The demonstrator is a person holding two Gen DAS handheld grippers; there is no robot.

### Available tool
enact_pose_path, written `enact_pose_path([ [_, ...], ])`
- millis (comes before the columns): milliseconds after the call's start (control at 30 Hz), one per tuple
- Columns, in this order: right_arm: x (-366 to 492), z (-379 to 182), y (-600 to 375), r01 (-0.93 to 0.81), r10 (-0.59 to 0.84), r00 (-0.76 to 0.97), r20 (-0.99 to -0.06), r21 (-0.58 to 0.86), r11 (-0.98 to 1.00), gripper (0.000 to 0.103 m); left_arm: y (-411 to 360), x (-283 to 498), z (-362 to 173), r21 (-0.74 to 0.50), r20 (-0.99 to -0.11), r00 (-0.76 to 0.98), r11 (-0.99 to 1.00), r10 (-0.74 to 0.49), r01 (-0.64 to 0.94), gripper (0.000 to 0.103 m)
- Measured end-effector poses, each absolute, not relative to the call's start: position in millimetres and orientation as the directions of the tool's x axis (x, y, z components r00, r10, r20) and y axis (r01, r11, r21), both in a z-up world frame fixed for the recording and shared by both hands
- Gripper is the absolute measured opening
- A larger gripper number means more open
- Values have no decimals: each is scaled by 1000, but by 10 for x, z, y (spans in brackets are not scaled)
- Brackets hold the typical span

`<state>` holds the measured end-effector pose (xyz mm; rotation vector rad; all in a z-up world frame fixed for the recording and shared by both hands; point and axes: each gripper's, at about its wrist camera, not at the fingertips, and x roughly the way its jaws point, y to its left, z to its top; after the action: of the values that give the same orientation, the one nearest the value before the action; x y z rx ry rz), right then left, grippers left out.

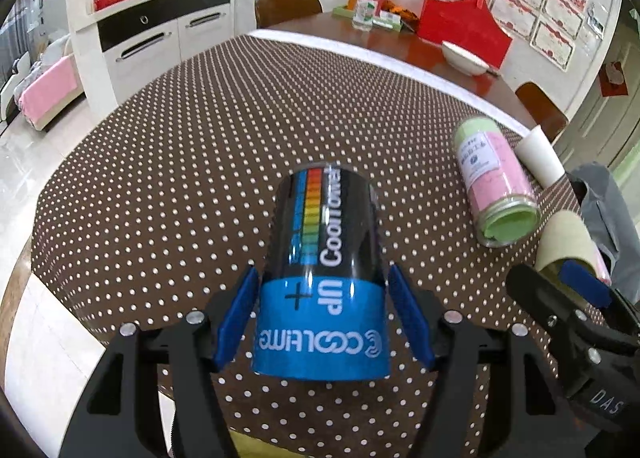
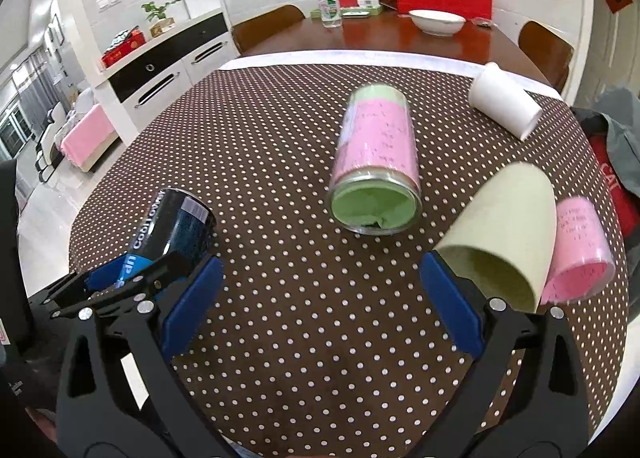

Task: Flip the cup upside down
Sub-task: 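Hold the can in the left gripper and drag it toward the right gripper, then open the left gripper, release the can and pull back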

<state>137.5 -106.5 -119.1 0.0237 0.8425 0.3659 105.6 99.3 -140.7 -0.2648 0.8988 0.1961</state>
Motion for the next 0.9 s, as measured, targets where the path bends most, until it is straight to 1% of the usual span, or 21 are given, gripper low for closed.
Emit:
enact_pose_path([
  [333, 1430, -990, -1020, -358, 382, 617, -688, 186, 915, 97, 998, 1055, -1154, -131, -754, 648, 942, 108, -310, 69],
  [500, 1462, -892, -908, -403, 424, 610, -669, 198, 893, 97, 1072, 997, -971, -115, -725, 670, 931, 159, -346, 69],
  [733, 1510, -800, -725, -472, 495, 577, -649, 230, 851, 97, 1240, 882, -803, -88, -702, 671, 907, 237, -412, 69],
  [900, 1524, -810, -526, -512, 539, 530, -654, 259, 819, 97, 1412, 793, -756, -73, -700, 658, 889, 277, -452, 69],
])
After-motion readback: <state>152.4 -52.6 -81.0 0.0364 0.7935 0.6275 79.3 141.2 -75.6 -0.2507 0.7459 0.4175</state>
